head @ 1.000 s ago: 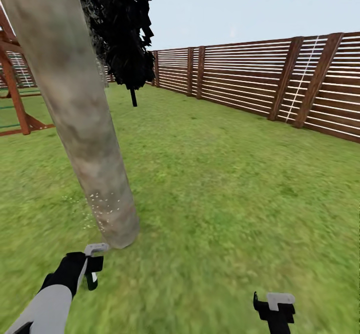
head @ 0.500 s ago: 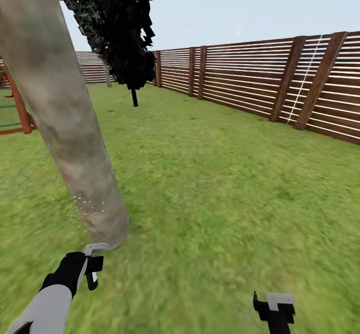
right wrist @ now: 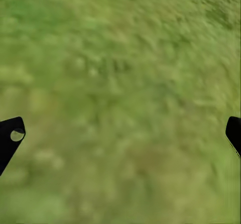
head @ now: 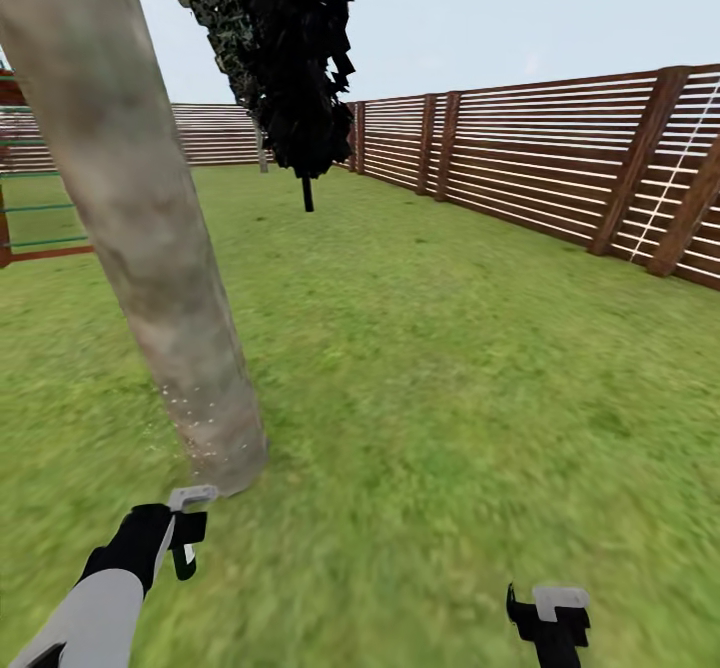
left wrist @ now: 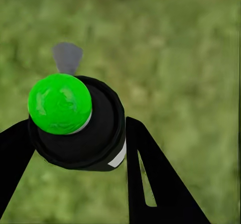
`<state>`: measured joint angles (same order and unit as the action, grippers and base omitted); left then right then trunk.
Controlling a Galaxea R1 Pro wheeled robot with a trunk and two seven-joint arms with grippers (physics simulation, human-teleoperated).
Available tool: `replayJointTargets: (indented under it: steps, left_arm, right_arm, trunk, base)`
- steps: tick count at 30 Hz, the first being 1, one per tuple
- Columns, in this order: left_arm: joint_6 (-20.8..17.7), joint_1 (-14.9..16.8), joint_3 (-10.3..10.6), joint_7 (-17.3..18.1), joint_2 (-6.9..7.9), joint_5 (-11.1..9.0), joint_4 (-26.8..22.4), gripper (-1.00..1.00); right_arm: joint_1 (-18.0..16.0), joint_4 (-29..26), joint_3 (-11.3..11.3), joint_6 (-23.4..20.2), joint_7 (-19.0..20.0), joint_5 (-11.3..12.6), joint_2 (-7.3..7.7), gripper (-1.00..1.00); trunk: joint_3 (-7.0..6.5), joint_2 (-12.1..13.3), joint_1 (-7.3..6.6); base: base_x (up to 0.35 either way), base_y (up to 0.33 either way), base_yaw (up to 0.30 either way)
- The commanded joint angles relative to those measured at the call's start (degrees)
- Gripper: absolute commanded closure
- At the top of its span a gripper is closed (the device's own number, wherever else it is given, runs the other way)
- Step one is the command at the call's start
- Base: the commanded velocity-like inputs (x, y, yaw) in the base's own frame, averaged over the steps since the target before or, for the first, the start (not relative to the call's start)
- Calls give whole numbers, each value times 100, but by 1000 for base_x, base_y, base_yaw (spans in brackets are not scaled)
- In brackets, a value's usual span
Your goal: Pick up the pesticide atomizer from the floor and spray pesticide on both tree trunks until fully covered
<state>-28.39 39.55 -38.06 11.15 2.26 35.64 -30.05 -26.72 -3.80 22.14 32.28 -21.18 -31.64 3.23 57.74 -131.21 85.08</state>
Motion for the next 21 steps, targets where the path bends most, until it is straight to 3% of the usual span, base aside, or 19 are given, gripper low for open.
replayJointTargets:
  steps: [1,14,21]
  left_arm:
    - [0,0,0,1,1,-3,-1,100]
    - [0,0,-7,1,3,-5,-1,100]
    - [0,0,-9,1,18,-5,-10,100]
  right_arm:
    - [0,-1,0,1,0,0,1,-100]
    - [6,1,0,-2,0,0,8,-100]
    - [9,-5,0,-2,0,0,2,-100]
  trunk:
    - [0,0,0]
    - [0,0,0]
    - [0,0,0]
  base:
    - [150,-267,73]
    - [133,-268,6]
    - [4,-273,232]
